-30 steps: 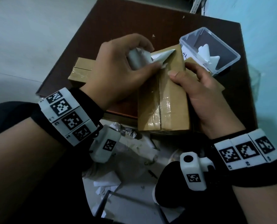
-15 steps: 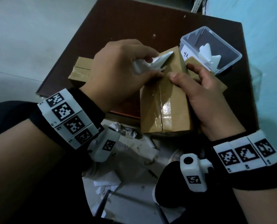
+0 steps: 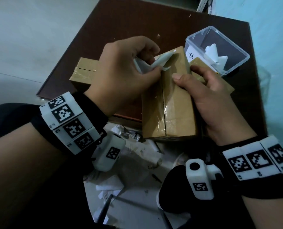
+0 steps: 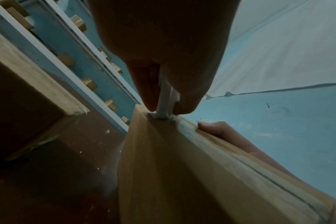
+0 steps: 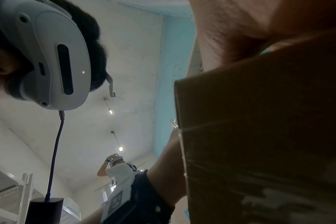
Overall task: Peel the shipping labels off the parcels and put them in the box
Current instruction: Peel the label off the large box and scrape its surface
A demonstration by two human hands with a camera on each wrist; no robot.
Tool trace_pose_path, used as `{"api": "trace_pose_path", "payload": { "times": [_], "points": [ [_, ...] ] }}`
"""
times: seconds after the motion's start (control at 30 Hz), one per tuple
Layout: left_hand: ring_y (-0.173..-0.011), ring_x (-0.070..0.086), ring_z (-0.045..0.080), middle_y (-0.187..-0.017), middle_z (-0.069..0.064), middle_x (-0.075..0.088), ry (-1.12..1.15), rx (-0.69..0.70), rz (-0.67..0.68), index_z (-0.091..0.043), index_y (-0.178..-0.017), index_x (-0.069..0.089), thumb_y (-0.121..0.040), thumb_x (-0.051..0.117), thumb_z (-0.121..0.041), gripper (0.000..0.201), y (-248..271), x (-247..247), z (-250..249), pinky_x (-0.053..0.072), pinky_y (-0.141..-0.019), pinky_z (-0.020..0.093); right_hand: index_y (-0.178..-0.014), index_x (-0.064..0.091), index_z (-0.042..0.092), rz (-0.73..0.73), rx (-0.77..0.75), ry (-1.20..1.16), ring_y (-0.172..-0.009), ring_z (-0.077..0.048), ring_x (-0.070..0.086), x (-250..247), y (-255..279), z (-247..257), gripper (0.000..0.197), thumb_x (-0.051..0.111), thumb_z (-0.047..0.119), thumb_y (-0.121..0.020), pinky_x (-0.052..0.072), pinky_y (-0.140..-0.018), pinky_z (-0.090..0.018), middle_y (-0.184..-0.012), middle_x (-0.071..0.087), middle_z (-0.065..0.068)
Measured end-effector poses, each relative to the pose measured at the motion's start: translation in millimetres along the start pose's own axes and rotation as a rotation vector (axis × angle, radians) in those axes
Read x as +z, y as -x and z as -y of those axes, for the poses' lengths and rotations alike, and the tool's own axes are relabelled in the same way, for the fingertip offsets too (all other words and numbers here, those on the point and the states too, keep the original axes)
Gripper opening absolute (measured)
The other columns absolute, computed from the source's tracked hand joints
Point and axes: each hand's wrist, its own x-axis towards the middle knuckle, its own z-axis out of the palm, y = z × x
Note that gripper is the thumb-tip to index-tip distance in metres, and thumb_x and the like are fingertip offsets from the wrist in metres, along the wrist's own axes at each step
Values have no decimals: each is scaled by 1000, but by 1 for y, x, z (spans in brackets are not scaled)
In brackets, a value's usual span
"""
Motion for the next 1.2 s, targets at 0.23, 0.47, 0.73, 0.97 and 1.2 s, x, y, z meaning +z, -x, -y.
{"api": "trace_pose_path", "payload": {
  "times": [0.23,0.47,0.73,0.97,1.2],
  "points": [
    [-88,69,0,-98,-10,73,57,-56,-28,-16,-115,73,-89,82,-34,33,-1,0,1,52,-75,12,-148,54,42,17,14,-13,-107,-23,78,-2,0,1,90,90,57,-67,66,-87,-50,-134,70,-2],
    [-81,68,-8,-94,-19,69,102,-125,-60,-14,-115,73,-87,82,-31,34,-3,0,1,50,-68,8,-146,58,34,18,13,-37,-102,-22,80,-3,0,2,93,92,57,-62,66,-85,-48,-129,74,-3],
    [-78,71,-4,-92,-11,73,190,-237,-31,-16,-116,72,-87,84,-28,34,-5,-3,-1,53,-64,12,-146,58,31,21,33,-80,-100,-22,81,-6,2,4,85,94,49,-71,66,-85,-47,-126,76,-5],
    [-74,68,0,-84,-8,73,327,-360,-34,-21,-109,73,-84,85,-23,28,-7,-7,-2,57,-66,20,-147,59,27,20,23,-108,-102,-27,81,-7,-1,3,95,95,50,-62,65,-87,-53,-128,75,-10],
    [-77,70,2,-79,-13,72,471,-528,-37,-22,-104,76,-83,86,-18,24,-8,-5,-4,62,-70,24,-148,57,26,4,29,-108,-98,-25,82,-11,0,5,94,96,46,-65,66,-82,-47,-124,77,-9]
  ]
}}
